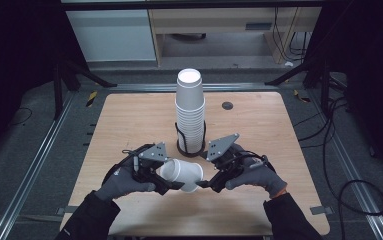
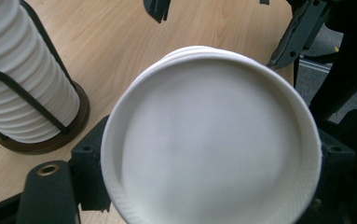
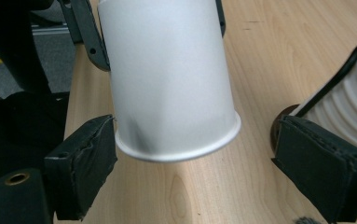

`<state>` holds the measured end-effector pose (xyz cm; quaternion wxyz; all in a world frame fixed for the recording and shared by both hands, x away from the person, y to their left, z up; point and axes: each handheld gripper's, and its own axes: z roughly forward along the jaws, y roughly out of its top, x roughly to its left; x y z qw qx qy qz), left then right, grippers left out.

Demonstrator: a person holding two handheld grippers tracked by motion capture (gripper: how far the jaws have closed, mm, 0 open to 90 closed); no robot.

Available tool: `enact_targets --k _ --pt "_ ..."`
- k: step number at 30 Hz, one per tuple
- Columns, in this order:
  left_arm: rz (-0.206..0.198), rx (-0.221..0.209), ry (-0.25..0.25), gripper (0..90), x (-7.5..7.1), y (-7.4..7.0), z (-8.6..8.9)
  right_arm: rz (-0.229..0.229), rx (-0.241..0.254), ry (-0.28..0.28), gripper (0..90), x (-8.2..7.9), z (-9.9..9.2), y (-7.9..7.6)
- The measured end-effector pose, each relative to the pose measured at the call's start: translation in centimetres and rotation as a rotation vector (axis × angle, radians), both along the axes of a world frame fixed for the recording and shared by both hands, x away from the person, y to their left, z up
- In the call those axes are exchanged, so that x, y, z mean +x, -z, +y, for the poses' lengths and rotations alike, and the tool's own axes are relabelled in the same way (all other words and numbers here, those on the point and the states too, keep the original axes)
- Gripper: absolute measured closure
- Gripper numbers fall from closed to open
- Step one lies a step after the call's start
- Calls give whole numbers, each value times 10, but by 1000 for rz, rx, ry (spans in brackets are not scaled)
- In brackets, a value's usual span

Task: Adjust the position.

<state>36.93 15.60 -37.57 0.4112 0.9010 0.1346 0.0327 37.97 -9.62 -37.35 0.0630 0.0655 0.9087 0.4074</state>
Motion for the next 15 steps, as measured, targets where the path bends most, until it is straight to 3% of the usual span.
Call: enact_targets --k 8,15 --pt "-14 -72 -53 207 3 -3 11 -9 58 71 144 4 -14 -3" --pt "-26 -145 -100 206 6 -5 21 -30 152 155 135 7 -30 -8"
